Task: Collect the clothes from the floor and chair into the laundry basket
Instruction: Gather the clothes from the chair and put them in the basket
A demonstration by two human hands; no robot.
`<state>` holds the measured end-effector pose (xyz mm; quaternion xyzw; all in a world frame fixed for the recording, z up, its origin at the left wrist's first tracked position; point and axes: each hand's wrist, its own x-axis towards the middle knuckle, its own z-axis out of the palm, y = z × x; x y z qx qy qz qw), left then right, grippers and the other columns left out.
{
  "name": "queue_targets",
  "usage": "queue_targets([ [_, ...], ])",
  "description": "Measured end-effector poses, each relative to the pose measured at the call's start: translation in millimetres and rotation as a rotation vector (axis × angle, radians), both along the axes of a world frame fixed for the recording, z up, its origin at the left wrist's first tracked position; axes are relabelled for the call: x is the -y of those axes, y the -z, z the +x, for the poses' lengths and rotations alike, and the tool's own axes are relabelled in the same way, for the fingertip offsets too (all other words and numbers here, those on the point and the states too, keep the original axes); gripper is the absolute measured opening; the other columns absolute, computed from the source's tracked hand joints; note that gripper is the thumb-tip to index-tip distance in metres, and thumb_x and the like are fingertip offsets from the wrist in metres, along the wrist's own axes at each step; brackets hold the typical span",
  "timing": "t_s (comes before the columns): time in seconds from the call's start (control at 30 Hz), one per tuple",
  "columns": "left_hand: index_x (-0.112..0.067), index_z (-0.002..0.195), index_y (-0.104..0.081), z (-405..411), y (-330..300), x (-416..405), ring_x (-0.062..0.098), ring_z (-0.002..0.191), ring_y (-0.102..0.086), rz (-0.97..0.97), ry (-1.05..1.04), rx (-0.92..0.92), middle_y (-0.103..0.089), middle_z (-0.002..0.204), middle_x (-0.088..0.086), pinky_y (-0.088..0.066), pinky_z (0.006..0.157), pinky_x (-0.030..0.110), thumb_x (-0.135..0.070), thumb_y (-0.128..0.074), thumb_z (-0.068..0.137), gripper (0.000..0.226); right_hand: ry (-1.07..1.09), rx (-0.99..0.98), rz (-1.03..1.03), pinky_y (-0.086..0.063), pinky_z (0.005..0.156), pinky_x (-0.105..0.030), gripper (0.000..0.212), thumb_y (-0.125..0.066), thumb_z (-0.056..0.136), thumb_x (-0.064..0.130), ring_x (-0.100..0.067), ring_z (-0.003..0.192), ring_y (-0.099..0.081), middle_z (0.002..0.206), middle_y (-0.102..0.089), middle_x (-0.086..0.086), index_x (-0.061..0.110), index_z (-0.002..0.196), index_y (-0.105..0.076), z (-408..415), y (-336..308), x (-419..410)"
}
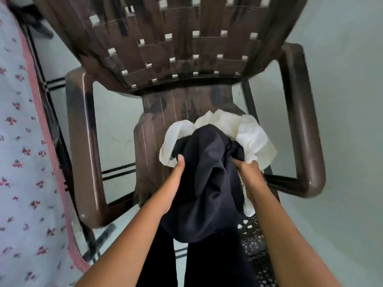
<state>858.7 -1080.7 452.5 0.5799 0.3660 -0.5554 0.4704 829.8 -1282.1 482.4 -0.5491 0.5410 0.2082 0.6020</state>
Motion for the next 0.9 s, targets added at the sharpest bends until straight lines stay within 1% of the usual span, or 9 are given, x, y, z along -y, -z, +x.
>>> queue_targets([
  [0.07, -0.046, 0.132, -0.049, -2, -23, -17, 0.016, 0.13, -0.046, -0.013, 0.043, 0.122, -0.047, 0.144, -0.011, -0.033, 0.113, 0.044, -0.1, -0.04, 0.04, 0.107, 0.084, 0.06, -0.002, -0.048, 0.053, -0.023, 0.017, -0.067, 0.085, 0.012, -0.014, 0.068, -0.061, 0.072, -0.063, 0.001, 0.016, 0.073, -0.056, -17, -25, -16],
  [0.13, -0.047, 0.126, -0.054, -2, -52, -32, 0.014, 0.128, -0.049, -0.086, 0.089, 0.194, -0.052, 0.139, -0.013, -0.035, 0.112, 0.043, -0.097, -0.044, 0.046, 0.095, 0.147, 0.139, -0.013, -0.052, 0.055, -0.022, 0.01, -0.068, 0.083, 0.009, -0.018, 0.076, -0.068, 0.081, -0.071, -0.002, 0.006, 0.092, -0.067, -32, -46, -34],
  [0.23, -0.048, 0.125, -0.055, -14, -113, -52, 0.013, 0.127, -0.051, -0.218, 0.192, 0.275, -0.055, 0.138, -0.013, -0.035, 0.112, 0.042, -0.095, -0.045, 0.052, 0.088, 0.24, 0.29, -0.037, -0.059, 0.069, -0.026, 0.037, -0.069, 0.08, 0.007, -0.015, 0.091, -0.071, 0.107, -0.075, -0.003, 0.01, 0.117, -0.067, -72, -94, -62],
  [0.3, -0.046, 0.121, -0.059, -23, -150, -58, 0.014, 0.124, -0.054, -0.265, 0.254, 0.318, -0.059, 0.134, -0.011, -0.037, 0.11, 0.041, -0.094, -0.043, 0.053, 0.084, 0.285, 0.362, -0.043, -0.06, 0.077, -0.032, 0.033, -0.07, 0.079, 0.007, -0.016, 0.095, -0.072, 0.105, -0.076, 0.001, 0.019, 0.111, -0.07, -95, -129, -74],
  [0.4, -0.05, 0.102, -0.067, -52, -204, -55, 0.011, 0.115, -0.058, -0.358, 0.336, 0.367, -0.065, 0.123, -0.011, -0.041, 0.105, 0.037, -0.091, -0.039, 0.057, 0.067, 0.351, 0.444, -0.071, -0.06, 0.075, -0.031, 0.026, -0.068, 0.081, 0.006, -0.012, 0.087, -0.073, 0.092, -0.077, 0.009, 0.029, 0.095, -0.069, -140, -174, -82],
  [0.5, -0.049, 0.09, -0.071, -88, -246, -41, 0.009, 0.109, -0.06, -0.394, 0.386, 0.424, -0.069, 0.114, -0.013, -0.044, 0.098, 0.033, -0.088, -0.037, 0.06, 0.06, 0.403, 0.48, -0.14, -0.06, 0.073, -0.031, 0.029, -0.067, 0.081, 0.007, -0.012, 0.081, -0.074, 0.092, -0.077, 0.003, 0.025, 0.104, -0.066, -191, -213, -83],
  [0.57, -0.047, 0.093, -0.07, -124, -273, -28, 0.006, 0.107, -0.06, -0.465, 0.46, 0.449, -0.07, 0.108, -0.016, -0.045, 0.092, 0.029, -0.084, -0.033, 0.065, 0.059, 0.471, 0.504, -0.205, -0.06, 0.077, -0.035, 0.031, -0.067, 0.081, 0.008, -0.018, 0.087, -0.073, 0.097, -0.075, -0.001, 0.022, 0.108, -0.064, -239, -239, -82],
  [0.73, -0.04, 0.11, -0.067, -234, -311, 1, 0.005, 0.106, -0.065, -0.593, 0.686, 0.466, -0.071, 0.114, -0.011, -0.047, 0.091, 0.027, -0.083, -0.028, 0.072, 0.069, 0.665, 0.571, -0.309, -0.058, 0.081, -0.04, 0.026, -0.065, 0.083, 0.005, -0.021, 0.09, -0.07, 0.096, -0.073, 0.0, 0.028, 0.093, -0.062, -376, -275, -89],
  [0.9, -0.035, 0.114, -0.067, -389, -322, 29, 0.01, 0.106, -0.067, -0.663, 0.854, 0.42, -0.073, 0.113, -0.006, -0.048, 0.094, 0.03, -0.079, -0.032, 0.073, 0.07, 0.887, 0.582, -0.437, -0.055, 0.086, -0.037, 0.037, -0.071, 0.073, 0.017, -0.021, 0.102, -0.068, 0.108, -0.073, 0.0, 0.025, 0.109, -0.065, -548, -278, -110],
])
